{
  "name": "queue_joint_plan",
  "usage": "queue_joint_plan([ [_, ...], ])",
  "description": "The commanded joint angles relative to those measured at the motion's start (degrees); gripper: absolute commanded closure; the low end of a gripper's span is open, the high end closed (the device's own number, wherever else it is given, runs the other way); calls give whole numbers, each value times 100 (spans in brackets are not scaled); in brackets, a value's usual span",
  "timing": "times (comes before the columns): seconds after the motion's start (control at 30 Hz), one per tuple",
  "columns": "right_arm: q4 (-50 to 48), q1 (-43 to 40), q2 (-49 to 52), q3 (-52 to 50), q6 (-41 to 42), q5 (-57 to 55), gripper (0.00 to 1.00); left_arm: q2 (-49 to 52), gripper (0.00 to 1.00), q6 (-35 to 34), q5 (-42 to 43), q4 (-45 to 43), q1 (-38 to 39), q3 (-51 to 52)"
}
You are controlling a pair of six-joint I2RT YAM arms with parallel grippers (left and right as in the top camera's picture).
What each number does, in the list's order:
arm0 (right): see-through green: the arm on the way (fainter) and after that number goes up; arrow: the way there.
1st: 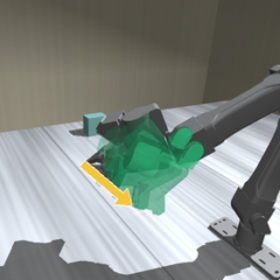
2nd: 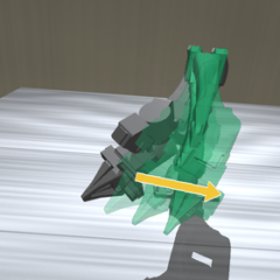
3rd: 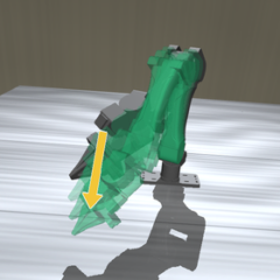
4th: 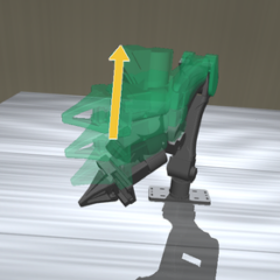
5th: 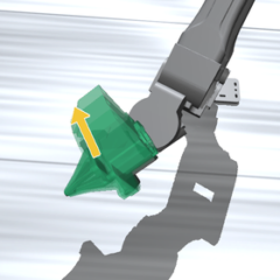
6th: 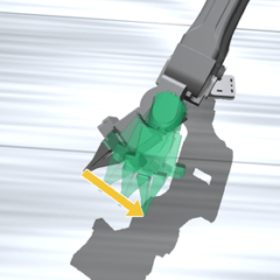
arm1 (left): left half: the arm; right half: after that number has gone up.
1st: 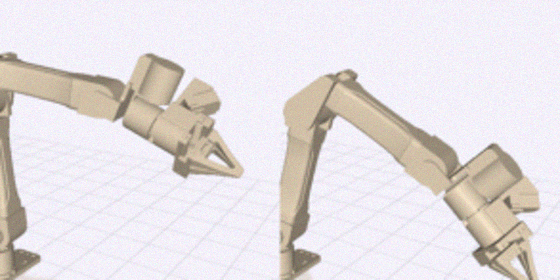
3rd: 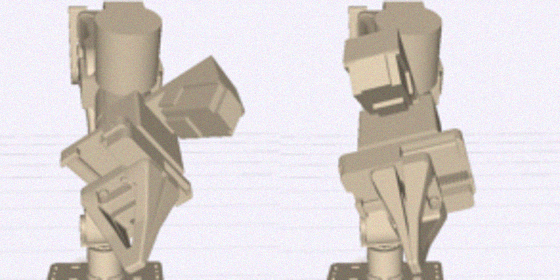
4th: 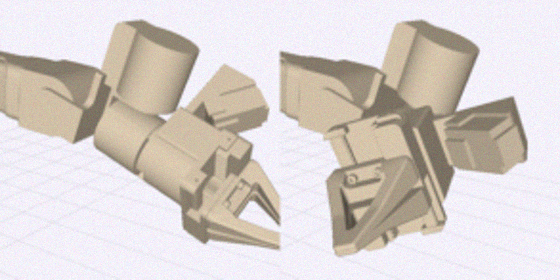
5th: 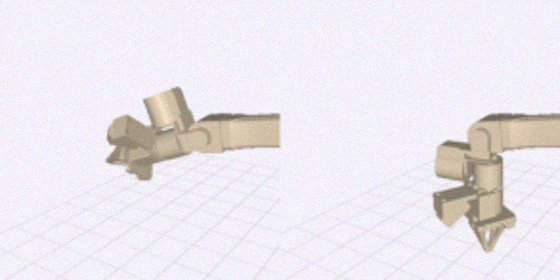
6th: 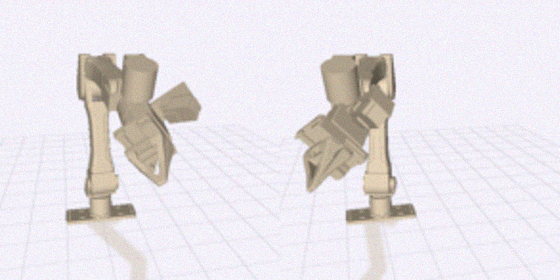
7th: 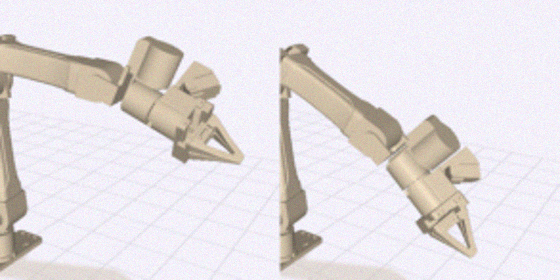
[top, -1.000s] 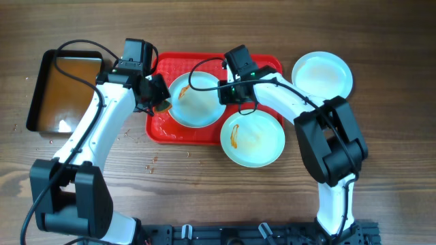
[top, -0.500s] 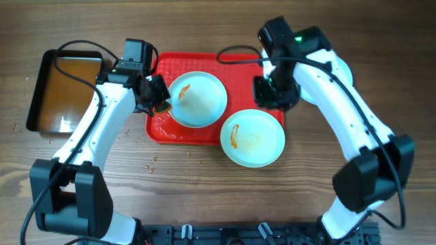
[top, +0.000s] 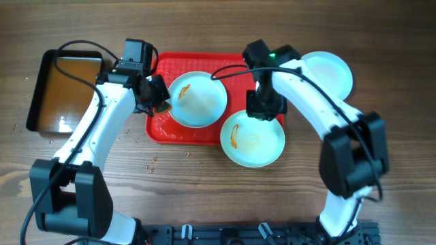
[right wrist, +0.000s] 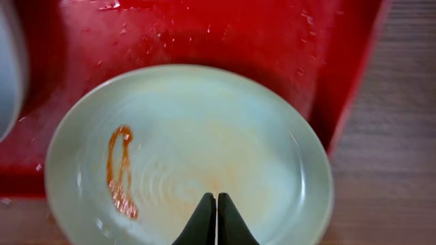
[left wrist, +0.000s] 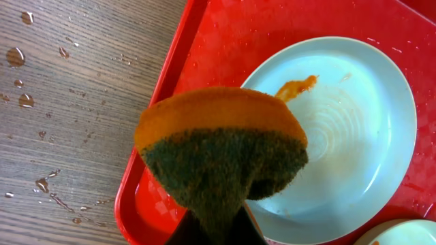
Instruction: Clean dirty plates on tray and stack at the side
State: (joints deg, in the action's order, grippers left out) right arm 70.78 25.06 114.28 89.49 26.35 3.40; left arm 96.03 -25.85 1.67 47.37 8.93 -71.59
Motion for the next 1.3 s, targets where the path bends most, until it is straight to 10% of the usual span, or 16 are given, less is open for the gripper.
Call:
queue_joint_plan([
  [0.0, -254, -50, 682, -57, -46, 245, 96, -35, 96, -11, 90, -13, -4, 35],
  [0.87, -2284, -761, 1294, 1115, -756, 925, 87, -35, 96, 9, 87, -20, -4, 35],
  [1.07, -960, -717, 1263, 2487, -1001, 1847, 39, -35, 96, 11, 83, -28, -7, 35],
  [1.27, -1263, -92, 1405, 2376, -1436, 903, 15, -35, 96, -57, 24, -85, -81, 35],
])
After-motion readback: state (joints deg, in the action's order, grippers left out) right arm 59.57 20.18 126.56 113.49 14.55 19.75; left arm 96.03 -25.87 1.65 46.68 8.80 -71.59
